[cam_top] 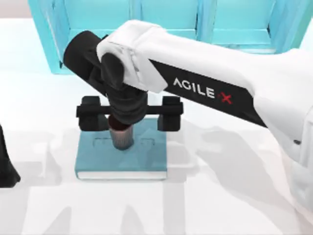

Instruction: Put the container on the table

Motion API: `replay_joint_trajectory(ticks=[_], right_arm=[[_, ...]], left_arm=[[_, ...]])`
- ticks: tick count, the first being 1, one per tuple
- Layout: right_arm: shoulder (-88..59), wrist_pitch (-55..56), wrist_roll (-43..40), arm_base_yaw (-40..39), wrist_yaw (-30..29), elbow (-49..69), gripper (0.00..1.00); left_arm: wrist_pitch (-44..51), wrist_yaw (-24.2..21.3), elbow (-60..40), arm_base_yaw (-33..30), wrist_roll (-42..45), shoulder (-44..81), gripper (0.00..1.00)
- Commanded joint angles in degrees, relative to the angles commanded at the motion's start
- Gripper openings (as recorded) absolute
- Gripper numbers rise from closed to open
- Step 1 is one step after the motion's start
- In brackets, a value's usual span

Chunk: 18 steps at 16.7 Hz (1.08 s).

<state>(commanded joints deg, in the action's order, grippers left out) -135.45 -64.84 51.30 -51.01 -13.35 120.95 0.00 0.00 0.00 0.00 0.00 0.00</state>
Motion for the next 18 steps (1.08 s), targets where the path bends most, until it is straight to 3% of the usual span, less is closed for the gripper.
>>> replay_joint_trajectory(ticks=[3,16,18], right_arm=[[0.00,0.00,0.00,0.00,0.00,0.00,1.00],[0.00,0.00,0.00,0.00,0.00,0.00,0.02],[0.00,0.00,0.00,0.00,0.00,0.00,0.00]], left_arm=[[0.00,0.00,0.00,0.00,0.00,0.00,1.00],[0.00,0.00,0.00,0.00,0.00,0.00,1.00],[0.00,0.00,0.00,0.00,0.00,0.00,1.00]])
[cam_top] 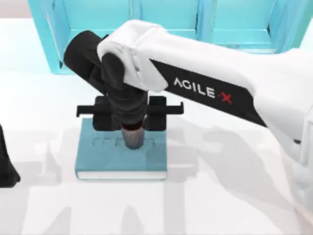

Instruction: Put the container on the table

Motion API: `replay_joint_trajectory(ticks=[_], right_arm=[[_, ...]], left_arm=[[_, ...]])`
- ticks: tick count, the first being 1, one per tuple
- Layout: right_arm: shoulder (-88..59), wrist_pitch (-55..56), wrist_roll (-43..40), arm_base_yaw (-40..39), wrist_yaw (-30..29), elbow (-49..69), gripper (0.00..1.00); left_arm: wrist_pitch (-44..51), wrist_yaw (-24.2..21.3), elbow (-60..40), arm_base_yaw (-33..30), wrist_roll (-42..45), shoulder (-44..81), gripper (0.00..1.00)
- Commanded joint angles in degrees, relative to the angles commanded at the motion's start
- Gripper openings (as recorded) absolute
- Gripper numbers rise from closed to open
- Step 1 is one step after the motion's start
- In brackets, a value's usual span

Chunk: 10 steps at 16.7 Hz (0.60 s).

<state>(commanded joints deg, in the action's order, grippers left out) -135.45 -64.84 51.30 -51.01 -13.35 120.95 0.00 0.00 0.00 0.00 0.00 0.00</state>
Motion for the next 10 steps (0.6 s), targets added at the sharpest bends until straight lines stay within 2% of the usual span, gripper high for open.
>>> replay_joint_trajectory(ticks=[10], right_arm=[[-0.27,-2.09,0.21,-0.13,-0.13,2.38,0.00]], left_arm=[[0.00,0.00,0.00,0.00,0.00,0.00,1.00]])
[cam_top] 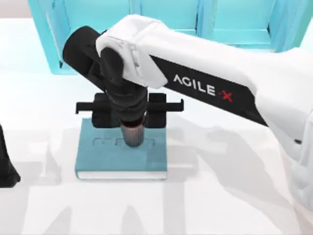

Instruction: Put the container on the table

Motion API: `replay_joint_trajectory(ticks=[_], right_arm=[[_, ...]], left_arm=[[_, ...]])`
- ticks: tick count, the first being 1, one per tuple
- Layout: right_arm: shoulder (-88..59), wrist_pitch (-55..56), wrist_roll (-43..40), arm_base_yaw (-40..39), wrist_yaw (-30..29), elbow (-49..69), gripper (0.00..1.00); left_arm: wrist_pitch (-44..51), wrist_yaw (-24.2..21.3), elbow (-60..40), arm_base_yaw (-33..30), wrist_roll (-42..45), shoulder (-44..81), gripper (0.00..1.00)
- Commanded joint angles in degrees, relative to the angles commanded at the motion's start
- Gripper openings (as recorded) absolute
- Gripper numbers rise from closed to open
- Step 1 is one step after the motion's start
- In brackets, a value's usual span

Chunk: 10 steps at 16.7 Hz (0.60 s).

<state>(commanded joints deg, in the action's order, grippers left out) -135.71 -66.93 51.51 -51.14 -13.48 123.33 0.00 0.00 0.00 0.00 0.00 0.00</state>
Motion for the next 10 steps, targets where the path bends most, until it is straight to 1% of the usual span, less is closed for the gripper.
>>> replay_joint_trajectory(ticks=[6,10], right_arm=[[-1.32,-9.87,-0.13,0.02,0.12,11.29,0.00],[-1.43,-10.56,-0.18,0.01,0.15,11.99,0.00]], left_arm=[[0.00,0.00,0.00,0.00,0.00,0.00,1.00],[0.00,0.00,0.00,0.00,0.00,0.00,1.00]])
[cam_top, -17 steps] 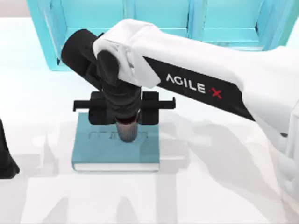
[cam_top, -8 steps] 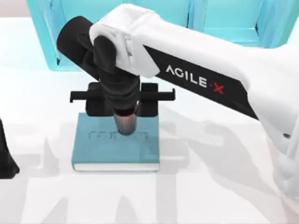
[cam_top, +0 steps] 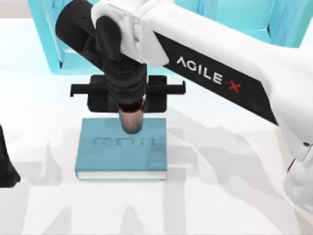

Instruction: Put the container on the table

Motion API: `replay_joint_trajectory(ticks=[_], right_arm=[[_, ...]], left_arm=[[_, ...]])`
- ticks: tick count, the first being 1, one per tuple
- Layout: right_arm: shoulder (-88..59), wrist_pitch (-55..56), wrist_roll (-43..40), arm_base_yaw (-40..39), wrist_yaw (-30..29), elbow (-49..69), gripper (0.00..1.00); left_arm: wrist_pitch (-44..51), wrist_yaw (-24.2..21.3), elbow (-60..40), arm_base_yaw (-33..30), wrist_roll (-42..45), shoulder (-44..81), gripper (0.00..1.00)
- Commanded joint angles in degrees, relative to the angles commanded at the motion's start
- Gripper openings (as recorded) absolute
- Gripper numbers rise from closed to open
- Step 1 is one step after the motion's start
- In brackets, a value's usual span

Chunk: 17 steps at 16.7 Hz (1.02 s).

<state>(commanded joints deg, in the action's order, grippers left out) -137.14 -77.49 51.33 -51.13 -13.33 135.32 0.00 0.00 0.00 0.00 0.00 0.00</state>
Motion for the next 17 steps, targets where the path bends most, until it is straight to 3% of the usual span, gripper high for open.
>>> replay_joint_trajectory(ticks=[4,11,17], right_arm=[[2.20,1.30,-1.50,1.55,0.30,-2.50,0.00],[13.41,7.43,-10.67,10.49,2.41,-19.14,0.00],[14.07,7.99,-11.40,11.02,2.51,-20.35,0.00]], left_arm=[[0.00,0.00,0.00,0.00,0.00,0.00,1.00],[0.00,0.00,0.00,0.00,0.00,0.00,1.00],[0.00,0.00,0.00,0.00,0.00,0.00,1.00]])
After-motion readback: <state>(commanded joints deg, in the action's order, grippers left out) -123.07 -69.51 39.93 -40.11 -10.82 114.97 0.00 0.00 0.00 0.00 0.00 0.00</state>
